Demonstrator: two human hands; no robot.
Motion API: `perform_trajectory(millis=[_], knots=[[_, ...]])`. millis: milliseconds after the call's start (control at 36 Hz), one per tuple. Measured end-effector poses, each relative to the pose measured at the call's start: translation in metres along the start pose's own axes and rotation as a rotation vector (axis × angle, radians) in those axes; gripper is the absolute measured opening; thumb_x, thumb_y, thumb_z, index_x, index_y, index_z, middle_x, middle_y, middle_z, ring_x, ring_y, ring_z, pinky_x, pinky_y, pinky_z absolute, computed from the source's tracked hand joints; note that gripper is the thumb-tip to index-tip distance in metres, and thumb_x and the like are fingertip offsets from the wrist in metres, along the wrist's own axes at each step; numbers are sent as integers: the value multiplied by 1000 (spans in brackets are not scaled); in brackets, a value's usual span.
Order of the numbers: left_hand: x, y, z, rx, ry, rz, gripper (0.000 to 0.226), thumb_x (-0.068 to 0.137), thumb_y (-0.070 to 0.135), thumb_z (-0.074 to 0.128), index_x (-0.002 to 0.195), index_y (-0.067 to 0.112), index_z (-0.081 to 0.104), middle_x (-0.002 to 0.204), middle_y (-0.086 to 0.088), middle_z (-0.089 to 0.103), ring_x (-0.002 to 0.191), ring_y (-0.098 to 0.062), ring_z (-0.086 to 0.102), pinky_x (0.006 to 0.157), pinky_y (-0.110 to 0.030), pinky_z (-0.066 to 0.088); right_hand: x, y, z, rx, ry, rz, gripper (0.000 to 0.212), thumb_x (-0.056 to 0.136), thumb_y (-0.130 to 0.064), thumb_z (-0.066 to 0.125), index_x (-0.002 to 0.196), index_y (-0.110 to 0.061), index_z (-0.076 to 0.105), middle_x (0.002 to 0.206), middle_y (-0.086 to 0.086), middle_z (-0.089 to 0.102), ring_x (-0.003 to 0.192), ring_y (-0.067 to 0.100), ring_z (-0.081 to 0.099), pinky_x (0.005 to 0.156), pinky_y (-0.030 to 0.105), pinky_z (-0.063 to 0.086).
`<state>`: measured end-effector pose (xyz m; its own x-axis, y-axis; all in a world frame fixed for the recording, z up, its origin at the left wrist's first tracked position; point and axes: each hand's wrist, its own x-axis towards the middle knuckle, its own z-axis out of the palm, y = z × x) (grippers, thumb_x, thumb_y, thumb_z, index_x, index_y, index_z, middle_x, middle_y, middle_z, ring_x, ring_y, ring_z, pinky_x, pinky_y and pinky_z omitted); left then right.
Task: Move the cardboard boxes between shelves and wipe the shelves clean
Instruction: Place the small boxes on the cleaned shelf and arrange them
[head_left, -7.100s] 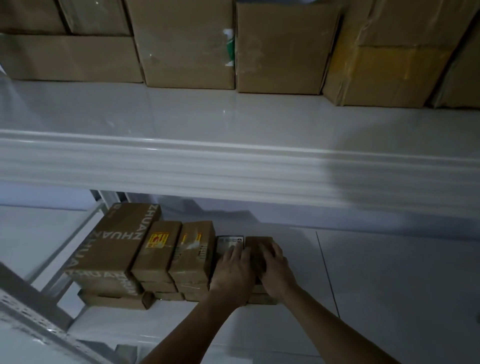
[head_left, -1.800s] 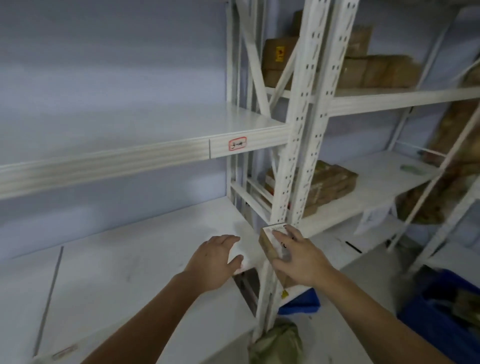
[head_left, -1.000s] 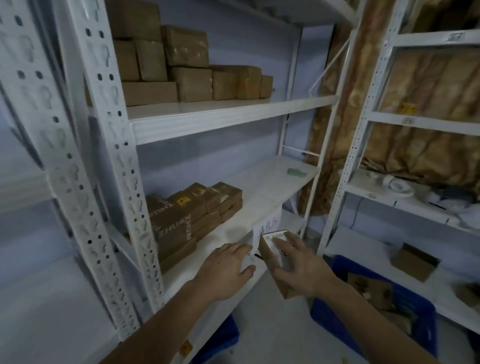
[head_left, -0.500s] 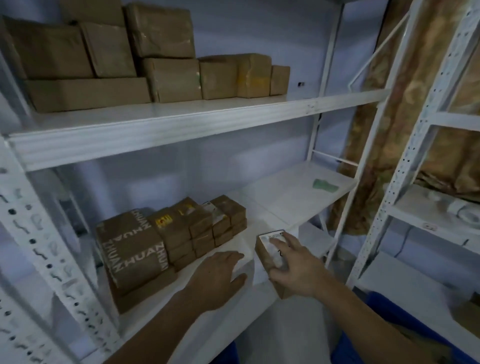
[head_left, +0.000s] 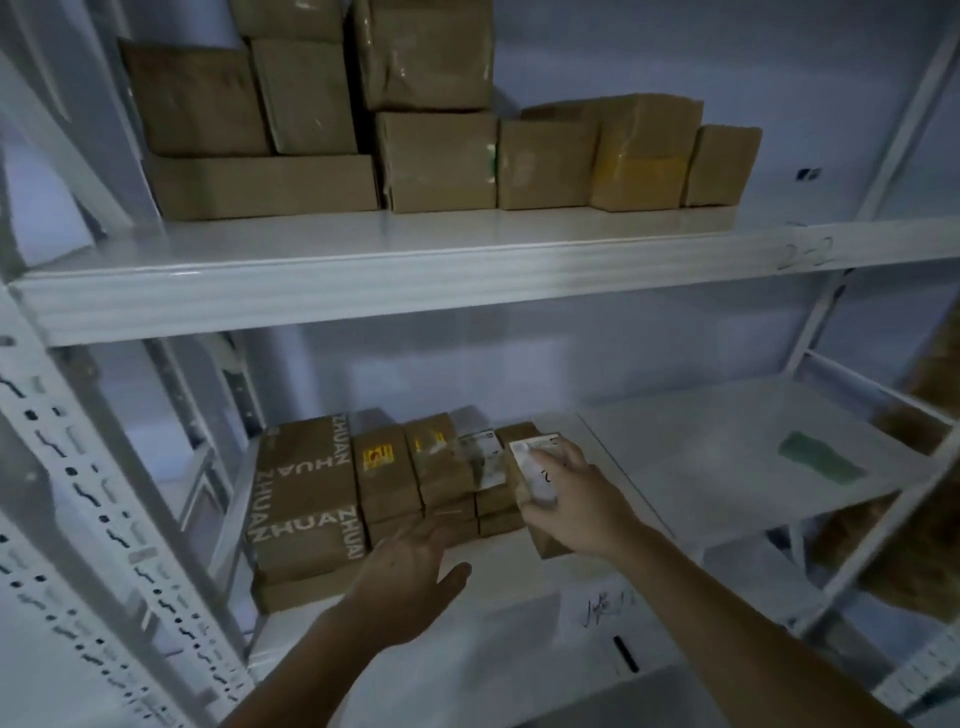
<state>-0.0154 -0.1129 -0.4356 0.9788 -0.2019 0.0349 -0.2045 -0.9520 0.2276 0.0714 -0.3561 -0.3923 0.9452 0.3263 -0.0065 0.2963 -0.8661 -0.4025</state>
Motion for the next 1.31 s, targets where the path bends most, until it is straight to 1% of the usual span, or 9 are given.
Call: perform_trajectory(millis=[111,167,278,417,583,778,889,1111,1306], knots=[[23,-21,6,-16,18,-18,61,93,68,22,138,40,53,135,13,55,125,-16,52,98,-34,49,45,2,3,-14,-8,-39,77,88,-63,54,155,-35,29,162,-11,13,133,32,45,99,45,49],[33,-30,7,-21,20,-14,59,93,64,23,135,38,55,134,12,55,124,-18,53,96,-35,49,65,4,6,-20,-29,-45,78,90,-64,52,157,-34,27,161,-13,10,135,33,41,101,44,47],[49,-36,1,-24,51,-13,67,91,58,25,150,34,46,148,9,51,127,-20,52,104,-35,45,99,6,10,-14,-87,-56,79,93,-64,50,160,-32,23,166,-14,1,144,33,31,110,46,40],[64,-38,-5,-104,62,-52,67,87,50,28,148,35,50,150,10,50,130,-18,51,106,-30,41,132,3,16,-20,-123,-78,78,96,-66,46,161,-30,21,167,-11,1,148,31,24,114,45,35],[74,-44,-4,-57,58,-127,72,90,56,26,155,30,40,154,11,47,140,-15,43,115,-33,36,163,-2,25,-74,-135,-112,74,98,-67,43,157,-25,30,166,-2,11,134,32,45,106,40,45],[75,-34,-9,-59,67,-194,78,88,59,21,154,25,41,155,7,45,140,-17,43,115,-33,37,178,0,44,-15,-231,-140,62,105,-56,38,157,-23,30,167,-2,3,144,34,32,110,43,37],[76,-33,-8,-76,57,-215,78,88,60,20,155,26,41,156,8,44,141,-17,42,116,-34,37,180,4,50,35,-209,-164,64,106,-54,37,161,-24,24,169,-4,-1,149,32,26,114,45,35],[102,-18,-7,-48,16,-110,80,84,63,19,155,32,38,159,10,38,144,-15,37,114,-35,38,163,25,28,98,-127,-159,63,107,-49,38,162,-25,21,170,1,4,153,27,18,120,39,26],[148,18,3,-21,20,55,66,94,58,34,141,19,59,137,-4,65,123,-29,62,99,-45,53,114,86,-15,43,-12,-160,63,104,-48,49,159,-24,30,166,-2,23,150,20,27,117,35,32]])
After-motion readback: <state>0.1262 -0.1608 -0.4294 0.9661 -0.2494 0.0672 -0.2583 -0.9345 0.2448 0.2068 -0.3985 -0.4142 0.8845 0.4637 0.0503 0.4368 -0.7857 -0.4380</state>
